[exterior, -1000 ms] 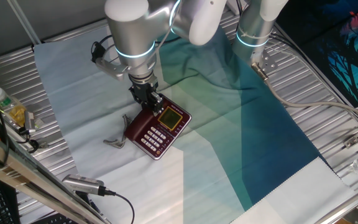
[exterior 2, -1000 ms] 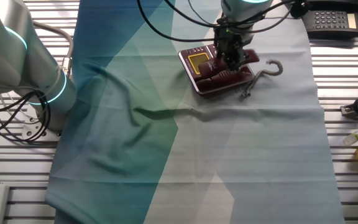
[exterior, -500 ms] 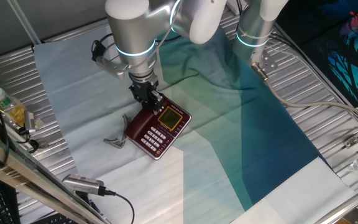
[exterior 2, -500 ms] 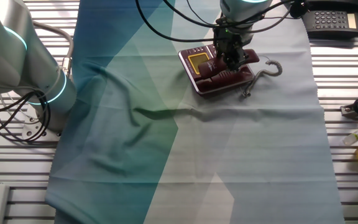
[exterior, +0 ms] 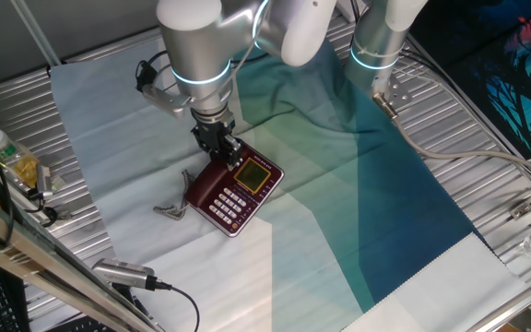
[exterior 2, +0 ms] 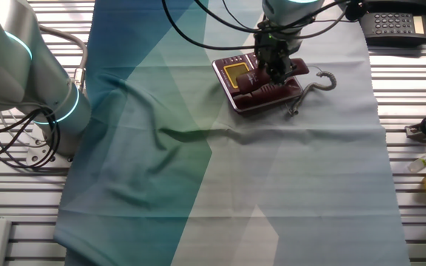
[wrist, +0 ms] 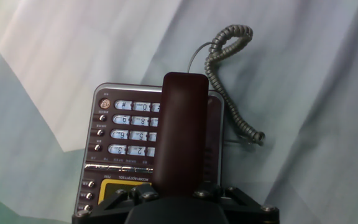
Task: Place the handset of the telephone on the corresponding phone cradle
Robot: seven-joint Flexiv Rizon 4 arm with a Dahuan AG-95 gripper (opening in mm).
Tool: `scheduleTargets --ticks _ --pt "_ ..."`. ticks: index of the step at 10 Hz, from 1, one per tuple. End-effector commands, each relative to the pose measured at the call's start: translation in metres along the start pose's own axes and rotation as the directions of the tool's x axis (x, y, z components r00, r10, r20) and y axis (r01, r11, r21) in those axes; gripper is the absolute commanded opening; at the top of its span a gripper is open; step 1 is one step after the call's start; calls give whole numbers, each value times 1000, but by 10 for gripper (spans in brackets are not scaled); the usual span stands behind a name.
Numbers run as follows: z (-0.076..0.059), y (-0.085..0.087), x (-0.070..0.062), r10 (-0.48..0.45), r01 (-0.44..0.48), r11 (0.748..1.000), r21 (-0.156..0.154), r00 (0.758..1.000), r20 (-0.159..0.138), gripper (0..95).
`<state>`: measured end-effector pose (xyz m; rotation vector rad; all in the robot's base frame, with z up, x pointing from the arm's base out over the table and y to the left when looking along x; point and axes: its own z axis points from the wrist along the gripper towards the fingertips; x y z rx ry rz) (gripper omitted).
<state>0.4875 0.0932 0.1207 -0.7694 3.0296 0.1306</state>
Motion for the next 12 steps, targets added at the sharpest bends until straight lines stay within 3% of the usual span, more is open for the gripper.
scheduleTargets --ticks 1,7,12 --pt "0 0 0 -3 3 1000 1 1000 5 0" --pt "0 0 0 -10 10 1000 7 1000 11 0" --pt "0 0 0 -24 25 999 34 999 -31 0"
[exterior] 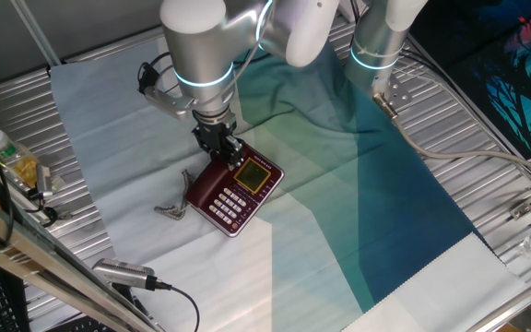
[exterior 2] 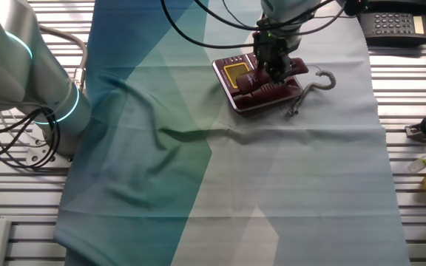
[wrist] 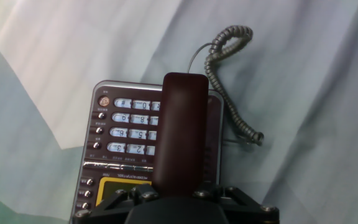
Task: Place the handset of the telephone on the corresponding phone cradle
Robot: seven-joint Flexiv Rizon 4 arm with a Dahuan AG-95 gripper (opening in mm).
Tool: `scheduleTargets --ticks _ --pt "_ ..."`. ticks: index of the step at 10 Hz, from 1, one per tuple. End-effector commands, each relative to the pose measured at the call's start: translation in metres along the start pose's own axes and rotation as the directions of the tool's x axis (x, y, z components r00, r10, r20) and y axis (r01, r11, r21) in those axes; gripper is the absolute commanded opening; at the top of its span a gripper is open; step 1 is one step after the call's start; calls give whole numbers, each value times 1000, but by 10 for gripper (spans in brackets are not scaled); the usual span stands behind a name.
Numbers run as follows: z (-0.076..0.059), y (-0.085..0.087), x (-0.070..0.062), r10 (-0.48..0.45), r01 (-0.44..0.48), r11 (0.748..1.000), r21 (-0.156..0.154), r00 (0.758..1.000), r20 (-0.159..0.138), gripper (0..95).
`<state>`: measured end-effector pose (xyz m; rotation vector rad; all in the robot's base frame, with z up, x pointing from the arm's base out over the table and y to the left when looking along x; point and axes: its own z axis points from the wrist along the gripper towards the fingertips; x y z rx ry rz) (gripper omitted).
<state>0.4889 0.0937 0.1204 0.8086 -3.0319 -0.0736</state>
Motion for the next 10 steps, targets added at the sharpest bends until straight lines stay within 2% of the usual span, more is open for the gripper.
scheduleTargets --ticks 1,2,10 --pt "0 0 1 0 0 1000 11 1000 -16 0" --pt "0 0 1 2 -2 1000 14 1000 -23 0" --pt "0 0 1 -1 1 1000 13 1000 -18 0"
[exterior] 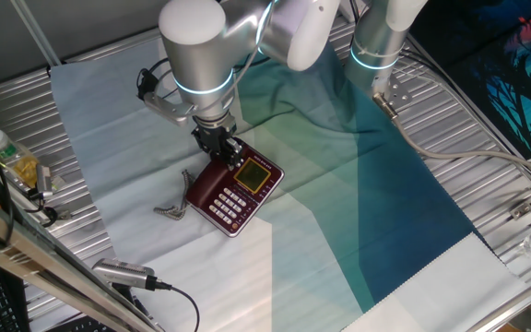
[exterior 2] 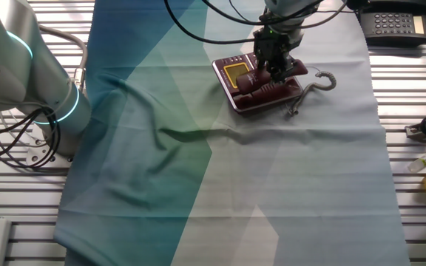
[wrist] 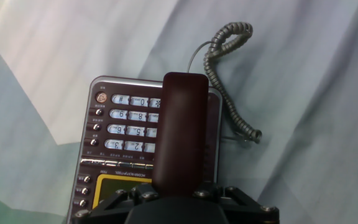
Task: Place the handset of the telephone on the corresponding phone cradle
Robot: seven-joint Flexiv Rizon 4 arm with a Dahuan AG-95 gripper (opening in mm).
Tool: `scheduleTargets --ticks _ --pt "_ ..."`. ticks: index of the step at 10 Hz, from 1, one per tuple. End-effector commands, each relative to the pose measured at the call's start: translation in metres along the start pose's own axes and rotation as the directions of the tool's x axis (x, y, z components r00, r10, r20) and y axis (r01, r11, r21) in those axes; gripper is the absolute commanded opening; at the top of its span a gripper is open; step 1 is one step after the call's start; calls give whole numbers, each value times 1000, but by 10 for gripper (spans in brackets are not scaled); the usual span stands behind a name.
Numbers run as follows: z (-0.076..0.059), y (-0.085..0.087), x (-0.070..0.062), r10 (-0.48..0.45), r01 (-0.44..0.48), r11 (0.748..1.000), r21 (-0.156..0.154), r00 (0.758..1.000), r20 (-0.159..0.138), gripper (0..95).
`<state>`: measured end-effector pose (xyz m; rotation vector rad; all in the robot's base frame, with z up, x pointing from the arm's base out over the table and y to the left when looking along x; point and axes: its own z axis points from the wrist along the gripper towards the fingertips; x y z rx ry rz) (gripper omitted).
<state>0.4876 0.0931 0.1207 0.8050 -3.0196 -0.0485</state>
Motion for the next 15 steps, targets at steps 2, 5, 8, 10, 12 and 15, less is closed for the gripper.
scheduleTargets --ticks 2,5,8,10,12,15 --pt "0 0 0 -6 6 1000 1 1000 -2 0" --pt "3 -1 0 -8 8 1000 1 1000 0 0" --pt "10 -4 4 -14 14 1000 1 1000 9 0" --pt "13 -6 7 -20 19 1000 3 1000 12 0" --pt "17 -8 9 -22 22 1000 4 1000 15 0" --pt "23 -10 11 -25 25 1000 7 1000 17 0"
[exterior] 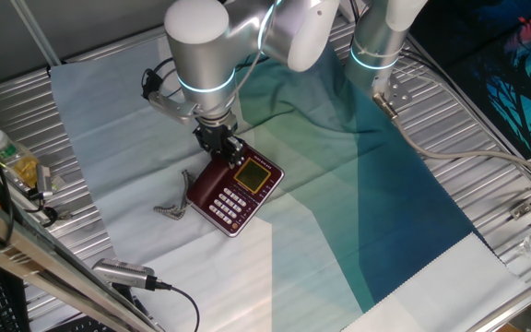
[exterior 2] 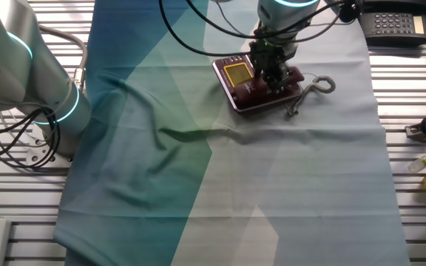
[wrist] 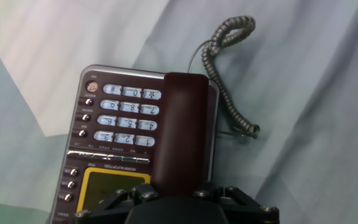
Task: Place the handset of the telephone on the corresponding phone cradle
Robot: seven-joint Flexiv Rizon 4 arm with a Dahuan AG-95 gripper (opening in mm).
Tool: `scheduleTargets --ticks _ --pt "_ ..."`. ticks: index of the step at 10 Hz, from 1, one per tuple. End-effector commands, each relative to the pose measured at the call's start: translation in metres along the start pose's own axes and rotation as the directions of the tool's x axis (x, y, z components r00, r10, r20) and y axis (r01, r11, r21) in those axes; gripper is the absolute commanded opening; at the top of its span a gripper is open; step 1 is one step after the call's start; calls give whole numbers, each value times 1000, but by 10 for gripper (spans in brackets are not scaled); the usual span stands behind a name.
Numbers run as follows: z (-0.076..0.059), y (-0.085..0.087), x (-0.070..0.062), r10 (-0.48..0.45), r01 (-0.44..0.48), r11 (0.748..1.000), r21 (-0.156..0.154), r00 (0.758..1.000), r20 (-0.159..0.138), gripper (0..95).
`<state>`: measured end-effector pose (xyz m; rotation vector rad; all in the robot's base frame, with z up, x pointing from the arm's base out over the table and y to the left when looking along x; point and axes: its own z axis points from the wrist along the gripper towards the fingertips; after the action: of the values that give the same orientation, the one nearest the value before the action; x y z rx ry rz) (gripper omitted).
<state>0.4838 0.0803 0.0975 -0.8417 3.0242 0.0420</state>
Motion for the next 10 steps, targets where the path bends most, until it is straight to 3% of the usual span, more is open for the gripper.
scheduleTargets --ticks 1,5,10 --pt "3 -1 2 -6 6 1000 -1 1000 3 0" --pt "10 -2 3 -6 6 1000 -3 1000 15 0" --pt "10 -2 4 1 -1 1000 -6 1000 8 0"
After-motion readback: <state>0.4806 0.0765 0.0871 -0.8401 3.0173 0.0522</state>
